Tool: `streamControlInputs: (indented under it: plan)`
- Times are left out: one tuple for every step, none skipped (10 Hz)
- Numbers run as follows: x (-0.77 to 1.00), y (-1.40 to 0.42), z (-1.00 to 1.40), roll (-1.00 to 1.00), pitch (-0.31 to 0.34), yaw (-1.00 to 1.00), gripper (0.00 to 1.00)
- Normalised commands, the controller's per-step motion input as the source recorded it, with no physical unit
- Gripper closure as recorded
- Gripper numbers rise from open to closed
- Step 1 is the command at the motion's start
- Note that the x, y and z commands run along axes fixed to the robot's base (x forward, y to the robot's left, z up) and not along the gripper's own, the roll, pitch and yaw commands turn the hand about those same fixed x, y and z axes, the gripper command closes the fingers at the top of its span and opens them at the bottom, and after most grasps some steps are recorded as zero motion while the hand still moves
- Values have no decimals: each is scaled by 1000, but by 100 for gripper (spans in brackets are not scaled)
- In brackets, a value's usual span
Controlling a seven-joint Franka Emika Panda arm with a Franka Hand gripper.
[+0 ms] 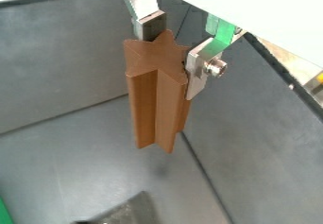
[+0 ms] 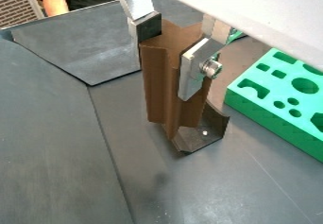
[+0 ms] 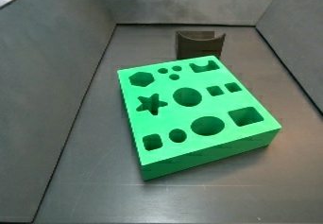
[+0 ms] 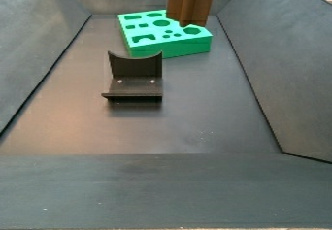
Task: Pick up the star object. Move up. Move to above the board. Insert the star object.
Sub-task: Move to above the board.
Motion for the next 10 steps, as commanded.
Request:
streamControlInputs:
  plan:
    - [-6, -1000, 94, 15, 485, -1000, 100]
    - [-8, -1000, 101, 44, 510, -1000, 100]
    - [-6, -1000, 101, 12, 523, -988, 100]
    - [-3, -1000, 103, 21, 378, -603, 100]
    - [-1, -1000, 106, 2, 269, -349, 100]
    - [1, -1000, 108, -17, 161, -122, 100]
    - [3, -1000, 110, -23, 126, -62, 100]
    - [3, -1000, 115, -18, 83, -30, 100]
    - [4, -1000, 121, -13, 60, 0, 100]
    - [6, -1000, 123, -4, 52, -10, 100]
